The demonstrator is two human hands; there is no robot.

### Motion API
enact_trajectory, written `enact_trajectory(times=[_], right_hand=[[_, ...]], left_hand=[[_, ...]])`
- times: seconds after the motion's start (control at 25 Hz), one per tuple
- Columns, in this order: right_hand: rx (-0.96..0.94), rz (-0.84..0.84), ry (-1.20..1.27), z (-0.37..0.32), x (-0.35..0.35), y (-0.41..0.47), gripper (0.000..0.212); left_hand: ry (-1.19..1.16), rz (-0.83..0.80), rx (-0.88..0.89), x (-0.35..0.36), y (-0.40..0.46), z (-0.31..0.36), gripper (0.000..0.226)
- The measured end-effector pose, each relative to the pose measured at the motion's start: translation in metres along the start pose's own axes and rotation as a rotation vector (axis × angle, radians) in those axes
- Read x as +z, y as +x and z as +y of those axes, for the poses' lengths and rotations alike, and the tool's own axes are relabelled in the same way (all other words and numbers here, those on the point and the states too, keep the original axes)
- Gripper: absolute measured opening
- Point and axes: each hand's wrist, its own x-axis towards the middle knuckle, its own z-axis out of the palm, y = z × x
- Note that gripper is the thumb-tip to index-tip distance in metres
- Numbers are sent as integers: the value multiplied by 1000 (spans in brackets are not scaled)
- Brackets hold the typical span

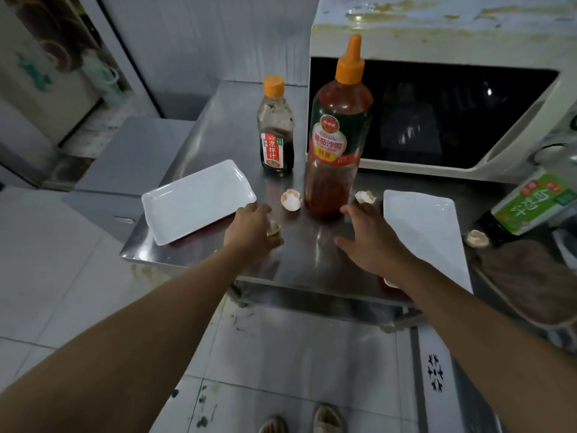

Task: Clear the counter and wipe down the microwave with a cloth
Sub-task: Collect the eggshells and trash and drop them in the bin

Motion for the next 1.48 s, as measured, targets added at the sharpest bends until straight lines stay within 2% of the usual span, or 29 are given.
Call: enact_trajectory(times=[0.56, 1.04, 1.48], right_hand=[[-24, 10, 27, 21, 14, 14, 55], [-9, 27, 29, 30, 19, 16, 56], [17, 65, 45, 38, 7, 17, 59]], left_hand=[[-63, 34, -89, 17, 11, -2, 54], [-132, 61, -42, 13, 10, 2, 28], [-146, 121, 63, -2, 28, 24, 30]])
